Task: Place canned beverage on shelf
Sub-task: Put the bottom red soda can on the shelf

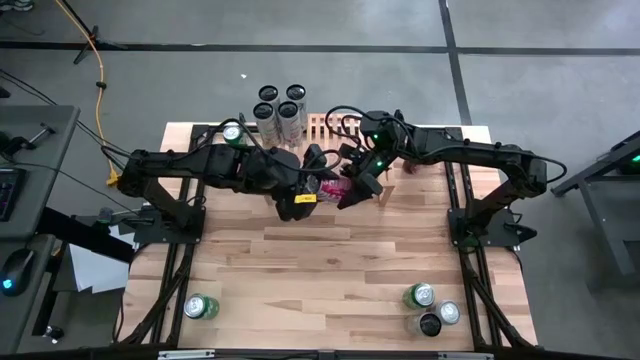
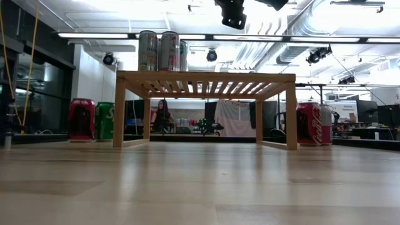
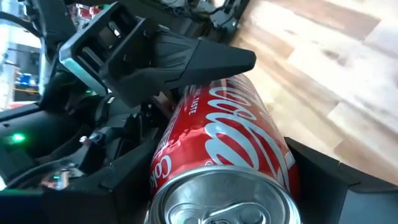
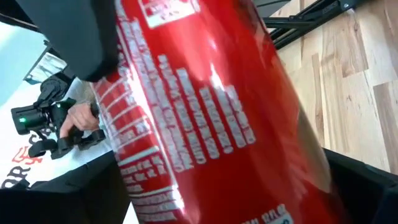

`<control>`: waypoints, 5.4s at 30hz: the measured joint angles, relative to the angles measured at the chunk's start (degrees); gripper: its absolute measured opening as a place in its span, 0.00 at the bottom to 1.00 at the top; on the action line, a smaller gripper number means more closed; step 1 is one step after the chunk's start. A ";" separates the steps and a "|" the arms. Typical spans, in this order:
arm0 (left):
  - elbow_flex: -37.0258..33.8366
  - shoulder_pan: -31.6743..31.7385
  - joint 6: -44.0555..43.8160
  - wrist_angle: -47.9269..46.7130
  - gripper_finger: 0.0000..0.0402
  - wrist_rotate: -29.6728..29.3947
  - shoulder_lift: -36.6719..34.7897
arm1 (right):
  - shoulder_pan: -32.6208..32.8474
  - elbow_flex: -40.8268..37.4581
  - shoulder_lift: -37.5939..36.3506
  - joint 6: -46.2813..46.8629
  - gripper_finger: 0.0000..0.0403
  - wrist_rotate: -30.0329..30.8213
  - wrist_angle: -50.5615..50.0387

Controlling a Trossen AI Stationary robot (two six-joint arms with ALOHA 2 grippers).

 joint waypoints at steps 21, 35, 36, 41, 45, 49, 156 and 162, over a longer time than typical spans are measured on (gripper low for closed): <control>-0.02 0.79 -2.70 -0.54 0.70 5.15 0.12 | 0.83 0.04 -0.02 -3.02 0.77 -0.95 2.34; -0.02 1.01 -19.02 -5.38 0.95 -2.85 -0.37 | -1.88 0.12 -0.11 -8.44 0.76 -5.60 -2.83; -0.02 0.98 -20.64 -6.43 0.95 -2.87 -0.57 | -2.38 0.11 -0.11 -9.40 0.76 -5.62 -4.16; -0.04 1.90 -35.55 -14.23 0.95 -1.84 -3.23 | -4.92 0.11 -0.18 -15.01 0.76 -4.34 -11.77; -1.44 5.15 -51.76 -16.73 0.95 3.35 -7.67 | -5.98 0.11 -1.23 -20.92 0.76 -0.19 -18.29; -11.00 6.62 -61.00 -7.25 0.95 5.21 -16.37 | -6.02 0.11 -2.67 -25.31 0.76 8.12 -21.56; -54.80 9.74 -65.51 88.12 0.70 6.33 -21.58 | 7.46 0.11 -2.01 -16.20 0.88 44.76 23.34; -54.93 10.59 -63.47 76.59 0.70 1.95 -25.49 | 5.22 0.21 -6.14 -16.53 0.95 43.13 14.24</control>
